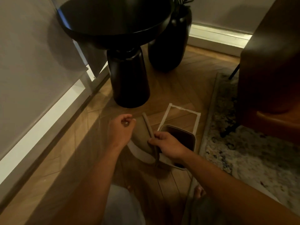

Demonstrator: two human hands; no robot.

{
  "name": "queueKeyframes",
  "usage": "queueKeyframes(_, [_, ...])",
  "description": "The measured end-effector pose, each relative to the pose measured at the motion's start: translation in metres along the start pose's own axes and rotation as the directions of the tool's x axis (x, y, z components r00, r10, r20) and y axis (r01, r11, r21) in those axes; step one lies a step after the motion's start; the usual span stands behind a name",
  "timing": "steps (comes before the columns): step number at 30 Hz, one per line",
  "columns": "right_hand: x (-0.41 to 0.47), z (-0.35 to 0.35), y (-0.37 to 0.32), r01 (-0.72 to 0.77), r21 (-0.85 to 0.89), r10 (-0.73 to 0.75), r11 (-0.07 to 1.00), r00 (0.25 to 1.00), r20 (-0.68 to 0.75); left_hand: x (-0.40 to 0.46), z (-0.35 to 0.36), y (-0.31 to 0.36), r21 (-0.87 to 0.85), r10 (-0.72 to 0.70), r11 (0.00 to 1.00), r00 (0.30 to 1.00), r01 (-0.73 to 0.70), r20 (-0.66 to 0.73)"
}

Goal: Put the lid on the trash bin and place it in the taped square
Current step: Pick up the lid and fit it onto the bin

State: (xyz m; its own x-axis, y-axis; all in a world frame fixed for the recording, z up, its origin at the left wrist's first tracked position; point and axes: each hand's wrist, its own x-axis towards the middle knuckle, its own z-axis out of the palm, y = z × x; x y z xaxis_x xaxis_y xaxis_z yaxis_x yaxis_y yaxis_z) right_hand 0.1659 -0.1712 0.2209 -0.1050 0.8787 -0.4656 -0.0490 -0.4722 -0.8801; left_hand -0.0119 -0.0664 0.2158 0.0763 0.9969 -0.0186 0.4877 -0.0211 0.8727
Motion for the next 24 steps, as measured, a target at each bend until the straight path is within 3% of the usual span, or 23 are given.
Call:
queueKeyframes(7, [-0.019,-0.055,0.004,0.035,0.272,0.005,0.962,0.99,-0.142,0.004,0.033,-0.003,-0.049,-0.087,0.994,0.99,0.093,0.112])
queueKeyframes(14, [-0.043,-0.093,-0.005,0.159,0.505,-0.007,0.848,0.957,-0.289,0.002,0.065,0.001,0.08,-0.206,0.978,0.922,0.191,0.327])
queueKeyframes(18, [-0.049,-0.106,-0.008,0.201,0.579,-0.008,0.791,0.948,-0.317,0.001,0.075,0.009,0.165,-0.206,0.975,0.884,0.149,0.419])
queueKeyframes(24, [-0.045,-0.121,0.001,0.225,0.657,0.026,0.72,0.937,-0.35,0.001,0.091,0.014,0.089,-0.294,0.953,0.816,0.289,0.497])
